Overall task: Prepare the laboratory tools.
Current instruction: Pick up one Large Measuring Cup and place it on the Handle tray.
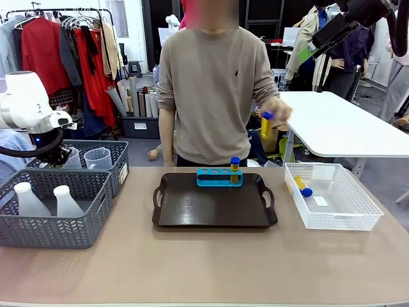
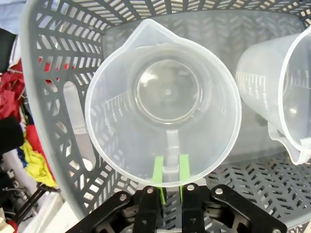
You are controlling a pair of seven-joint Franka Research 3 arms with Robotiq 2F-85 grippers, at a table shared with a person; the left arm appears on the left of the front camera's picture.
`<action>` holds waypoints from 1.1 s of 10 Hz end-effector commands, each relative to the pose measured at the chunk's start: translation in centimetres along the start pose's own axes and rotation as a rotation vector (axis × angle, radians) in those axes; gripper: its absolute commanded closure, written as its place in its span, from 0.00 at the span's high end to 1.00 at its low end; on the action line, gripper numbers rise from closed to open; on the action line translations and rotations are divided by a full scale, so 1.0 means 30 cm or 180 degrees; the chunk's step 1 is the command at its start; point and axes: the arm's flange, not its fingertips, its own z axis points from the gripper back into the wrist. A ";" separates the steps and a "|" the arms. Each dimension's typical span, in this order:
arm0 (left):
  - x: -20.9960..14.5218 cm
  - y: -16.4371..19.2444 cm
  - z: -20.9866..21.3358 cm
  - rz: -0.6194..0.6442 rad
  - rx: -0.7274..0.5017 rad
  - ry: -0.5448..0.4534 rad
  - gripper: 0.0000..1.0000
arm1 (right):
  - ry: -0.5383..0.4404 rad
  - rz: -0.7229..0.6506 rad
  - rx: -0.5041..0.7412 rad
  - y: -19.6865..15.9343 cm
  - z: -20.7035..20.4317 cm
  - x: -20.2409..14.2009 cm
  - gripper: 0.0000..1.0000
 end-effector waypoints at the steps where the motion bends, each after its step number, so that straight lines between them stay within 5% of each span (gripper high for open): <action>1: 0.006 0.014 0.034 -0.0012 -0.0033 -0.0031 0.00 | -0.0004 0.0005 -0.0002 0.001 0.004 0.000 1.00; 5: -0.009 -0.024 0.191 -0.0091 0.0039 -0.0124 0.00 | -0.0004 0.0005 -0.0002 0.001 0.004 0.000 1.00; 11: -0.039 -0.256 0.729 -0.0948 0.0297 -0.0326 0.00 | -0.0004 0.0005 -0.0002 0.001 0.004 0.000 1.00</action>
